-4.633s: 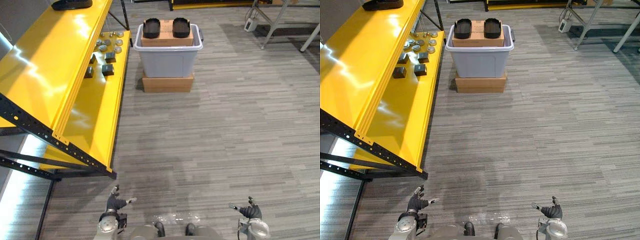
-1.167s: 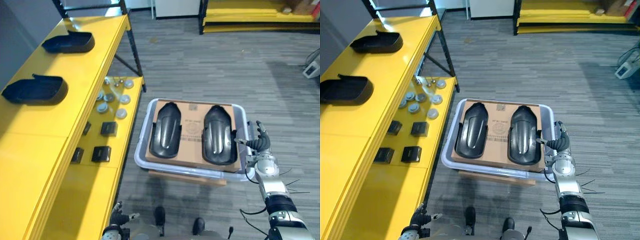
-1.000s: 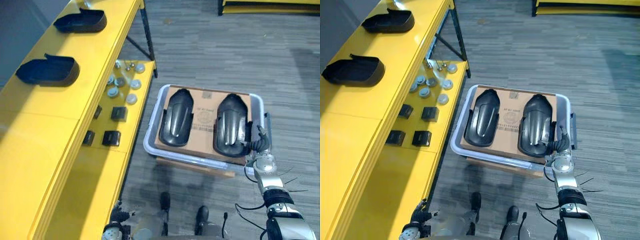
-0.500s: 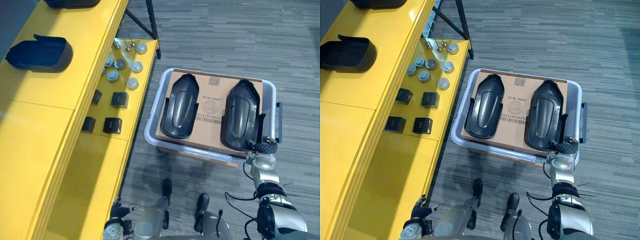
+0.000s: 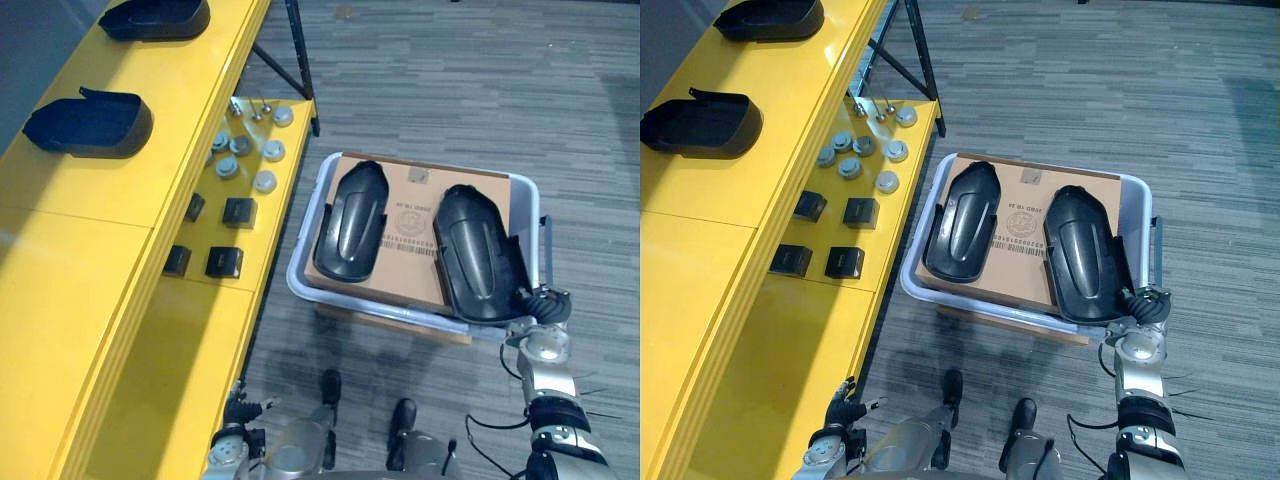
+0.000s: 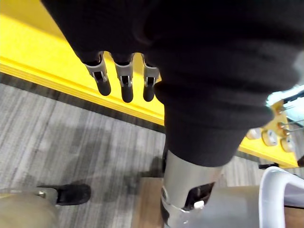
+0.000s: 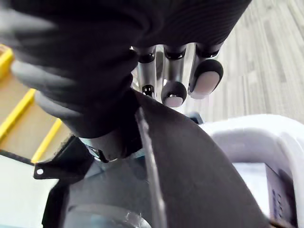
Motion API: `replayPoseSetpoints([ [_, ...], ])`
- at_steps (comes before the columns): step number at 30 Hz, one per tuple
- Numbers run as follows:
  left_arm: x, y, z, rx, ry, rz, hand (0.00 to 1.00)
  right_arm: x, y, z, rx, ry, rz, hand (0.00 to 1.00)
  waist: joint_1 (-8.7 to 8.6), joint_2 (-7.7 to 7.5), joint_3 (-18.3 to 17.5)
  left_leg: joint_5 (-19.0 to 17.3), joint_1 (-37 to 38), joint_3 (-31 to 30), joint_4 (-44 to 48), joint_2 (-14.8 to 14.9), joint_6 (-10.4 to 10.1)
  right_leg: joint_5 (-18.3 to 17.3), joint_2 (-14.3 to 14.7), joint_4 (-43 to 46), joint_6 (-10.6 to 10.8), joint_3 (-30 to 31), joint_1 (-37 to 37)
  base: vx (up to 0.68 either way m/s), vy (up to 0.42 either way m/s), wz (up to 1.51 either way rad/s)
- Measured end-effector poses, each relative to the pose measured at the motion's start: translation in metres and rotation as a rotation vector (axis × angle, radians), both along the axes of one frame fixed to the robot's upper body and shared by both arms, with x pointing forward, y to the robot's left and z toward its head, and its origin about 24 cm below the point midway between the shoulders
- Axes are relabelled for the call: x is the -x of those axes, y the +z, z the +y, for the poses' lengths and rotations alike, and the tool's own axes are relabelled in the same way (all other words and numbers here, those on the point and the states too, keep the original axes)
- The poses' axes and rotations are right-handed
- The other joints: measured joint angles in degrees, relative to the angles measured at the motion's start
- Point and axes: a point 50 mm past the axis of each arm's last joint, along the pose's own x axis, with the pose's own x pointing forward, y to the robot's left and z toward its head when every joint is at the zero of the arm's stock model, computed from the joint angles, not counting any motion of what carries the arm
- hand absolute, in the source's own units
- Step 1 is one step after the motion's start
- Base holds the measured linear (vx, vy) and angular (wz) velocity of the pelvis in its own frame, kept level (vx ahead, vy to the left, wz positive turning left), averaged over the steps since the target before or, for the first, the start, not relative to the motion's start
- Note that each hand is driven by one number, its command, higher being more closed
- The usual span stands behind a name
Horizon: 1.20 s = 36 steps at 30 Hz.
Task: Walk over and take plastic housings, then place them on the shelf
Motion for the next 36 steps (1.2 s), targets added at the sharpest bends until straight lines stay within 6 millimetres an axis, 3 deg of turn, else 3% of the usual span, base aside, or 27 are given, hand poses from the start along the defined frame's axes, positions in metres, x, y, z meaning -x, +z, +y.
replayPoseSetpoints([
  [6,-0.036,0.066,-0.015,0.032,-0.030,-0.344,0.00,-0.003,0.042,0.028,0.138,0.037,-0.188,1.00,-0.25,-0.28,-2.02,-0.01,0.85,-0.14,-0.01,0.48,0.02,-0.05,0.13,0.14,-0.08,0.02,0.78,0.00,0.000,0.00],
  [12,-0.059,0.138,-0.062,0.139,-0.144,-0.682,0.00,-0.009,0.068,0.091,0.259,0.203,-0.301,1.00,-0.56,-0.03,-4.56,0.01,2.15,-0.08,0.03,0.54,0.03,-0.10,0.15,0.29,-0.13,0.02,1.91,0.00,0.000,0.00],
  [18,-0.072,0.163,-0.094,0.179,-0.244,-0.782,0.00,-0.008,0.080,0.149,0.249,0.390,-0.408,1.00,-1.63,-0.03,-5.41,0.01,3.17,0.35,0.00,0.69,0.03,0.00,0.27,0.34,-0.27,0.59,2.70,-0.01,0.004,-0.04],
  [23,-0.069,0.164,-0.110,0.206,-0.288,-0.776,0.00,-0.002,0.081,0.196,0.199,0.568,-0.473,1.00,-1.86,-0.04,-7.68,-0.01,3.66,1.76,-0.02,0.86,0.02,0.39,0.46,0.03,-0.61,1.83,2.70,0.00,0.003,-0.14],
  [29,-0.067,0.152,-0.112,0.279,-0.279,-0.699,0.00,0.002,0.081,0.218,0.176,0.652,-0.495,1.00,-1.77,-0.20,-8.48,-0.25,3.82,3.23,-0.33,1.64,-0.33,1.62,1.30,-1.57,-0.89,3.23,2.71,-0.02,-0.002,-0.13],
  [30,-0.067,0.151,-0.113,0.289,-0.278,-0.694,1.00,0.002,0.081,0.218,0.178,0.653,-0.495,1.00,-1.86,-0.13,-8.54,-0.25,3.75,3.25,-0.33,1.67,-0.33,1.88,1.40,-2.00,-0.88,3.26,2.78,-0.02,-0.003,-0.14],
  [33,-0.065,0.149,-0.115,0.327,-0.269,-0.664,1.00,0.003,0.079,0.221,0.179,0.666,-0.493,1.00,-2.79,-0.02,-10.06,-0.24,2.92,3.30,-0.32,1.70,-0.32,3.30,1.70,-3.94,-0.96,3.43,2.82,-0.01,0.004,-0.04],
  [34,-0.065,0.149,-0.115,0.333,-0.267,-0.663,1.00,0.003,0.079,0.221,0.181,0.668,-0.492,0.00,-2.80,-0.03,-10.30,-0.23,2.92,3.34,-0.30,1.70,-0.31,3.50,1.74,-4.17,-0.99,3.48,2.92,0.03,0.008,-0.03],
  [36,-0.066,0.149,-0.116,0.334,-0.262,-0.662,1.00,0.003,0.078,0.220,0.182,0.670,-0.488,0.00,-2.84,-0.09,-11.00,-0.03,2.92,3.41,-0.04,1.66,-0.02,3.83,1.79,-4.75,-0.97,3.57,3.14,0.03,0.005,-0.02],
])
